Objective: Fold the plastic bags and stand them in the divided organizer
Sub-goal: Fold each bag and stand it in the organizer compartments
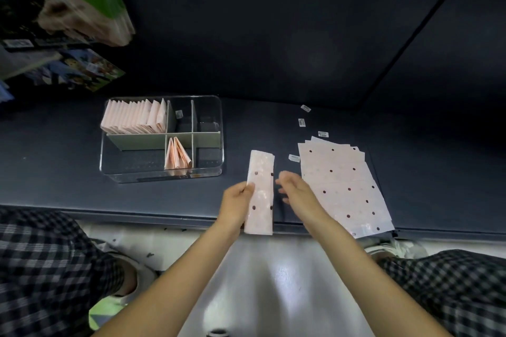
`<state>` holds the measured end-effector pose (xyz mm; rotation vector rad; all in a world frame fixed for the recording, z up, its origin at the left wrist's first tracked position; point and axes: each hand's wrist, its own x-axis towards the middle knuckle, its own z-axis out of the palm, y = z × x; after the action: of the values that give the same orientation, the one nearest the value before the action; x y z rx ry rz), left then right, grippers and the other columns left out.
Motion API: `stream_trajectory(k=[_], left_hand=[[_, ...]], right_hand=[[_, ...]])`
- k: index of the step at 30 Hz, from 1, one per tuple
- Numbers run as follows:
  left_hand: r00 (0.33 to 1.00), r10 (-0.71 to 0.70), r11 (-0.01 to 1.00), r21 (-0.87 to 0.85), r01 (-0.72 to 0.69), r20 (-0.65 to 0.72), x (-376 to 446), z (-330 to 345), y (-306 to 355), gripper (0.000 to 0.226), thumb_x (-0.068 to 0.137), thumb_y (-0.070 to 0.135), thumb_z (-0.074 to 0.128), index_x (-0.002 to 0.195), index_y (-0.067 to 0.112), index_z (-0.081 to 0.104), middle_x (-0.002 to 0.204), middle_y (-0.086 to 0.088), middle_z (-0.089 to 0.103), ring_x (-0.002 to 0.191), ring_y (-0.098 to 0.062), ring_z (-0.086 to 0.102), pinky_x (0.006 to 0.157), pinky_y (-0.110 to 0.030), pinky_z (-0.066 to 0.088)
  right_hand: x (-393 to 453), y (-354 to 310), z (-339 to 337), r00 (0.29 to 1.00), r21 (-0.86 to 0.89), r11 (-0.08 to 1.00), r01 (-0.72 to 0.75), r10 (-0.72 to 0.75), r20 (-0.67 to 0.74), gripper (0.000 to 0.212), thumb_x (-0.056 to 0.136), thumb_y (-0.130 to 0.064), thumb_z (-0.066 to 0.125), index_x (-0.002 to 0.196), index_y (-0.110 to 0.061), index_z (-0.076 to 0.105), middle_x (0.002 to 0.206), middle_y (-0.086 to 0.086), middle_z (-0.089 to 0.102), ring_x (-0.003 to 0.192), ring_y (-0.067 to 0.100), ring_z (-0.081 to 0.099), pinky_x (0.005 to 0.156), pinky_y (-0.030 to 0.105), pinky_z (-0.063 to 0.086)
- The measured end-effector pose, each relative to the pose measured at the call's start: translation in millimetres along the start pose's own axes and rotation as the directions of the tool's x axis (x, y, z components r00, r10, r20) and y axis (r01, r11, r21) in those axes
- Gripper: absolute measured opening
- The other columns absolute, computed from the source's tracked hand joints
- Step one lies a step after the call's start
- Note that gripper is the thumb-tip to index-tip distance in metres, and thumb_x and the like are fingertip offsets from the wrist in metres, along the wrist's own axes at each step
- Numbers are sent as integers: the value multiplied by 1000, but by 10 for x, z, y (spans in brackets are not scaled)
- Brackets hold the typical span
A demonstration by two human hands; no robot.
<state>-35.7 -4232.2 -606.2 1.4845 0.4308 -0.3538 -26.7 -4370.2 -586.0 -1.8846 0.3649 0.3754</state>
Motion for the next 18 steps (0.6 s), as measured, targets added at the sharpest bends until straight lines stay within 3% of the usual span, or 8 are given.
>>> stream_trajectory(k=[3, 7, 12, 18], left_hand=[[976, -148, 948, -258, 186, 158, -111, 54, 105, 25, 99, 16, 44, 100, 5, 67, 93, -14, 72, 79, -24, 69, 71, -34, 56], [966, -170, 881, -409, 238, 195, -190, 35, 186, 25, 100, 15, 42, 102, 6, 65, 102, -17, 70, 91, -28, 67, 85, -42, 53], [961, -151, 911, -344, 226, 232, -290, -82, 313, 25, 99, 18, 45, 107, 6, 65, 104, -14, 71, 96, -26, 68, 80, -37, 55], [971, -78, 974, -192, 123, 226, -362, -250, 430, 11, 91, 7, 58, 90, 5, 68, 89, -9, 72, 82, -17, 69, 68, -25, 57]], right_hand=[[-141, -114, 133, 994, -5, 1000, 23, -23, 110, 34, 100, -37, 35, 125, -17, 48, 124, 2, 56, 111, 15, 56, 95, 32, 46], [-226, -175, 132, 994, -2, 999, 45, -45, 95, 31, 100, -27, 42, 126, -13, 50, 119, 4, 60, 105, 18, 60, 93, 34, 48], [-311, -182, 22, 998, 165, 985, 47, -54, 36, 15, 91, -15, 59, 87, -4, 69, 77, 2, 69, 68, 11, 62, 61, 18, 49], [-357, -218, -81, 1000, 293, 956, 15, -21, 17, 9, 87, -14, 65, 82, -11, 72, 82, 4, 74, 77, 15, 69, 76, 30, 57]])
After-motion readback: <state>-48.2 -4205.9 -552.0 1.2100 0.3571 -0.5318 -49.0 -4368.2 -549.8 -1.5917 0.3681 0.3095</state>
